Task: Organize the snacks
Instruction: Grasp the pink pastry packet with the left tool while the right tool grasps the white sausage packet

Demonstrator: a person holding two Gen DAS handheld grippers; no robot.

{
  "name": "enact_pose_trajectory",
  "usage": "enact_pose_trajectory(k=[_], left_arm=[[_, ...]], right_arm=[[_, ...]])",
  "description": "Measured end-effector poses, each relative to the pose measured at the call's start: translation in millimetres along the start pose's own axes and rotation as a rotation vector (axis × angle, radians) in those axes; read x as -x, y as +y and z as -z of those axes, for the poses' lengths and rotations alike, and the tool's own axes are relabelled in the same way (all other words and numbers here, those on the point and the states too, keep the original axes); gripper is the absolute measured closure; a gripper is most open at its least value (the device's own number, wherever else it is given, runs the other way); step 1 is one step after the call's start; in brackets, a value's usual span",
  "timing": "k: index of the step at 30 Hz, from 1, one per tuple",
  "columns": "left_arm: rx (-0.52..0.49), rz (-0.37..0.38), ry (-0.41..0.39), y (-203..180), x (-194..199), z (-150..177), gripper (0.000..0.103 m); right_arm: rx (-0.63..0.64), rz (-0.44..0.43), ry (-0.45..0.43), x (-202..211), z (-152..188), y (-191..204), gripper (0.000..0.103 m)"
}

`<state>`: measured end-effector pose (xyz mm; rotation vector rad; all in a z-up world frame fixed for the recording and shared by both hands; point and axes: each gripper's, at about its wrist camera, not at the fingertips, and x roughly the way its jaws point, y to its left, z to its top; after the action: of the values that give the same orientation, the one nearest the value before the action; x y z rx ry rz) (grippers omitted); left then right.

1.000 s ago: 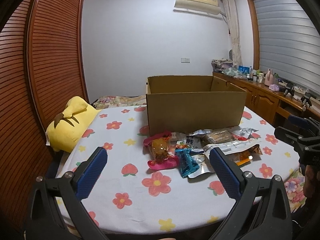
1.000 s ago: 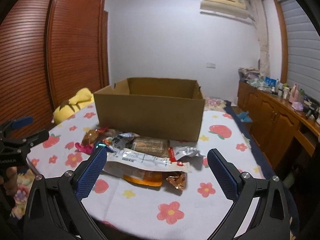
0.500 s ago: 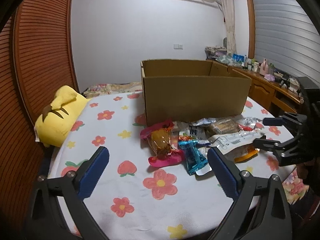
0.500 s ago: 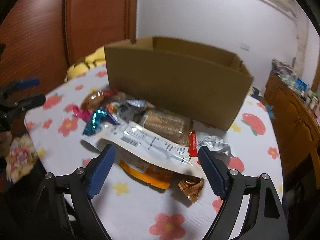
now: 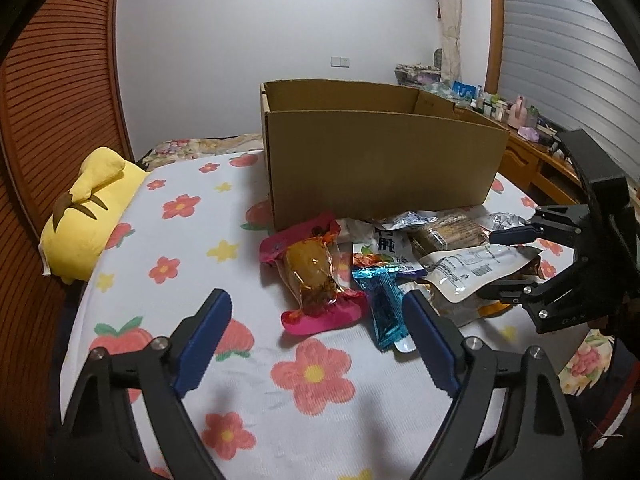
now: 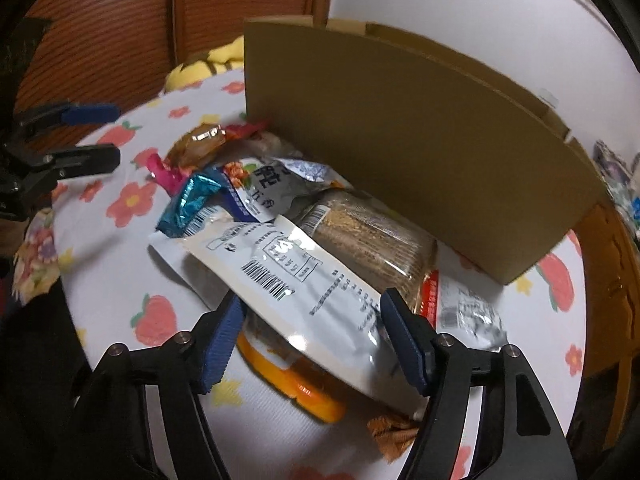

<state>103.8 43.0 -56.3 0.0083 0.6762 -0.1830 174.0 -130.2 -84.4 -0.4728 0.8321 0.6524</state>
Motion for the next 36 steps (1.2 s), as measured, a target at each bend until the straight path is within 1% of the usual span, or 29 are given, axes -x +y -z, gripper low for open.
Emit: enact_pose_trajectory(k=[1,2,4,5,6,7,11,15,16,17,18,20,23,25,26,28,30,33,35,36], left_arm=[[0.0,0.004,0.006,0.2,-1.9,-1.0,0.018],[0.0,0.01,0.014,0.7,-5.0,-2.0,0.022],[0.002,0.017,0.027,1.6,-11.2,-4.1,0.027],[0.003,0.02,0.032,1.7,-13.6,-5.0,0.03],[0.004,0.023,0.036,1.8,-16.2,-6.1,0.033],[0.007,0.026,0.039,2.1,-18.9,-7.0,0.034],[0.017,0.031,0.053,1.8,-28.2,-11.6,0.035],[0.022,0.041,0.082,1.4,-40.1,-16.6,0.036],[0.026,0.041,0.094,2.5,-44.5,-17.5,0.038],[0.031,0.042,0.104,3.3,-48.4,-18.0,0.043],[0.04,0.043,0.118,5.2,-52.9,-18.3,0.046],[0.059,0.041,0.131,9.0,-58.8,-18.6,0.049],[0.075,0.034,0.145,12.7,-64.8,-20.0,0.049],[0.081,0.04,0.152,14.0,-67.9,-22.1,0.049],[0.083,0.044,0.156,14.4,-69.7,-23.3,0.049],[0.091,0.045,0.174,15.8,-74.9,-24.9,0.049],[0.102,0.059,0.197,16.9,-81.2,-25.5,0.048],[0.117,0.074,0.212,18.1,-86.2,-25.2,0.048],[0.12,0.084,0.218,18.5,-87.4,-23.8,0.05],[0.122,0.087,0.219,18.7,-87.3,-23.0,0.059]], right_arm=[[-0.002,-0.016,0.0,-0.7,-2.4,-1.4,0.033],[-0.004,-0.024,0.002,-1.8,-4.9,-3.1,0.034],[-0.012,-0.039,0.0,-3.2,-8.5,-5.2,0.038],[-0.019,-0.048,-0.001,-3.6,-9.9,-6.4,0.038],[-0.034,-0.065,-0.002,-3.7,-10.9,-8.8,0.042],[-0.043,-0.073,-0.011,-3.3,-11.9,-10.1,0.051],[-0.058,-0.103,-0.034,2.1,-14.6,-16.9,0.054],[-0.052,-0.131,-0.049,8.4,-16.8,-18.2,0.062],[-0.049,-0.136,-0.051,10.1,-17.4,-17.9,0.067],[-0.043,-0.138,-0.052,10.9,-18.0,-17.0,0.07],[-0.03,-0.131,-0.053,12.1,-18.2,-15.2,0.071],[-0.024,-0.125,-0.05,12.0,-18.2,-14.1,0.071],[-0.013,-0.127,-0.045,10.4,-16.7,-12.6,0.07],[-0.015,-0.122,-0.039,9.1,-16.4,-13.2,0.065],[-0.013,-0.125,-0.035,7.8,-15.6,-13.5,0.064],[-0.004,-0.128,-0.023,6.3,-13.4,-13.2,0.059],[0.013,-0.129,0.002,1.5,-11.0,-11.3,0.057],[-0.002,-0.139,-0.001,1.3,-10.6,-14.4,0.056],[-0.004,-0.146,0.003,0.5,-10.7,-15.0,0.056],[-0.009,-0.163,0.009,-0.2,-10.8,-15.9,0.054]])
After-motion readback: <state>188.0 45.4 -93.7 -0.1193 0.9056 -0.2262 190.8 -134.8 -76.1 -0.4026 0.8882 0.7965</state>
